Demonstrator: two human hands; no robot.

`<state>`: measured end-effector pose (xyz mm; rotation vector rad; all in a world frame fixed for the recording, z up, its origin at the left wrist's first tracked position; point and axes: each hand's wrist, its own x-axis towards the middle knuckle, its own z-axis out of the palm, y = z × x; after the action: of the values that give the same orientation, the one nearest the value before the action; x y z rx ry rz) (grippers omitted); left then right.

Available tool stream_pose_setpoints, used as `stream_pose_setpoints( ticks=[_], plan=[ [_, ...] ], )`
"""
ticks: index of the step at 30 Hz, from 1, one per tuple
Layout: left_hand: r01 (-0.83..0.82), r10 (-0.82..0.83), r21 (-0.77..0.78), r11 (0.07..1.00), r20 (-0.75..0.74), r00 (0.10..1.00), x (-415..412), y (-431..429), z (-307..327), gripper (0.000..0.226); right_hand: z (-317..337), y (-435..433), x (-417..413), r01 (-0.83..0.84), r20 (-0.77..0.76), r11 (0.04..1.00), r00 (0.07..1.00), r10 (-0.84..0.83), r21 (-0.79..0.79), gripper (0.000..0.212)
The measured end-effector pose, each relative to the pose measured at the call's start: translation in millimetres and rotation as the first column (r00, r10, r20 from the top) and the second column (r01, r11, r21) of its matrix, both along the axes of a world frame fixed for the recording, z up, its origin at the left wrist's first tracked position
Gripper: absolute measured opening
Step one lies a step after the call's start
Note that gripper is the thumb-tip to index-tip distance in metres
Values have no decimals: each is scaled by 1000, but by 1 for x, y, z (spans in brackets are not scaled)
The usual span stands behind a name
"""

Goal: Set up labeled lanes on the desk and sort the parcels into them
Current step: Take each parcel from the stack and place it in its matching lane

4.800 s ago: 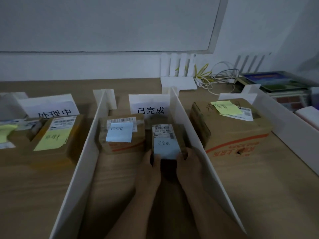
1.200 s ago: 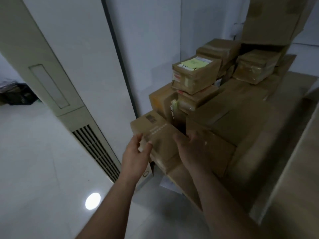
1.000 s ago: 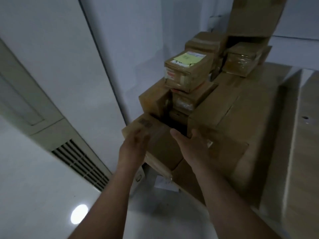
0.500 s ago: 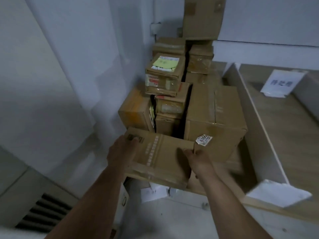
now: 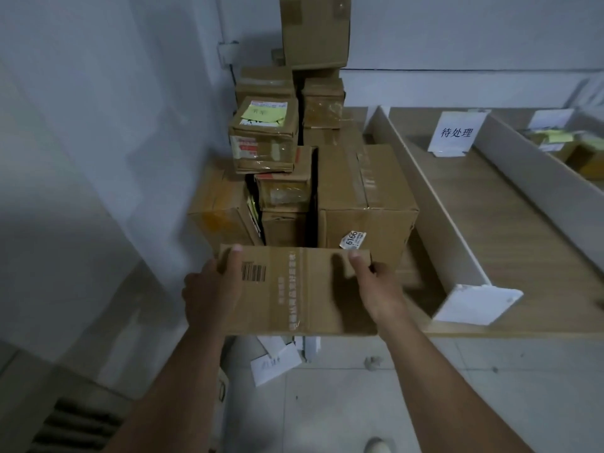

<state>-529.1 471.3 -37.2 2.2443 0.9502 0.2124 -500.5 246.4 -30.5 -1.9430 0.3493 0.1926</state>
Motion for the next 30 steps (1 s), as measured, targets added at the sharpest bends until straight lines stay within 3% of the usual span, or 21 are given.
stream_pose_setpoints(
  ticks=[3,6,8,11,14,17,21,24,27,30],
  plan=[
    [-47,46,3,999,124,991,2,-3,7,72,10,-5,-3,62,79,994,994,-70,95,39],
    [-59,69,-51,997,230,971,-2,-5,11,53,12,-7,-5,129,151,979,977,-152,156,27],
    [-36,68,-131,991,249,966,-8,-7,5,33,7,-6,-7,141,133,977,978,-162,157,20],
    [16,57,-240,971,293,954,-16,-8,-12,25,-5,-7,-14,143,91,973,983,-161,179,8],
    [83,0,-254,964,310,951,-22,-8,-28,40,-11,-8,-22,123,72,975,988,-139,184,27],
    [22,55,-290,957,258,965,-23,-8,-28,25,-8,-8,-22,128,35,977,990,-136,171,20],
    [-70,102,-242,968,122,987,-18,-7,-18,64,-5,-8,-13,170,-10,983,985,-170,73,50],
    [-72,79,-191,979,29,996,-17,-2,-19,71,-11,-9,-11,163,-41,982,985,-167,-92,59],
    [-14,24,-179,984,51,998,-20,0,-28,49,-18,-12,-13,148,-45,985,987,-152,-87,37],
    [-19,60,-277,961,143,988,-25,-6,-35,24,-24,-11,-16,142,0,989,990,-142,-28,9]
  ],
)
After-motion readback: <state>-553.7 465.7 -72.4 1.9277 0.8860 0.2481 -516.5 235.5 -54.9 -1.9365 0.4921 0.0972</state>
